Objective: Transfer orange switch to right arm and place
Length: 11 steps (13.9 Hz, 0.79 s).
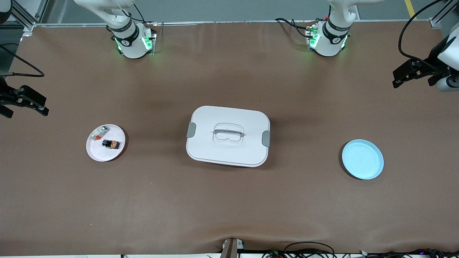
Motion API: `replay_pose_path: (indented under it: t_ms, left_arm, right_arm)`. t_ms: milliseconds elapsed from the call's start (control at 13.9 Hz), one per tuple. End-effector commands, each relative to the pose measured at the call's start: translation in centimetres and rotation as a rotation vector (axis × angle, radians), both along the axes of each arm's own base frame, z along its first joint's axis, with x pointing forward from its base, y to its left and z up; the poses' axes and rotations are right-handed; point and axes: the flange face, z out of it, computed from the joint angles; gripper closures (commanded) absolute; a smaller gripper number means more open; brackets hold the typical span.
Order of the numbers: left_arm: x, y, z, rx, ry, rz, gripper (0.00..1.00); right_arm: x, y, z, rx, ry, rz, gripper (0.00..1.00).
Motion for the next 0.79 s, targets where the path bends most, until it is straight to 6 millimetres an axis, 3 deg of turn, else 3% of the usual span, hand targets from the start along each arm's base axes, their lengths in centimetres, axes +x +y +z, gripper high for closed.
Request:
replay_pose_path:
  t_ms: [0, 718]
  left_arm:
    - [-1.2, -1.0, 0.1, -0.01, -0.023, -0.023, 0.0]
    - [-0.7, -0.9, 0.9, -0.046, -0.041, -0.036, 0.0]
  right_arm:
    - [-0.7, -1.4, 0.4, 0.034, 0.018, -0.035, 0.0]
    - [-1.2, -0.7, -0.4, 0.035, 0.083, -0.032, 0.0]
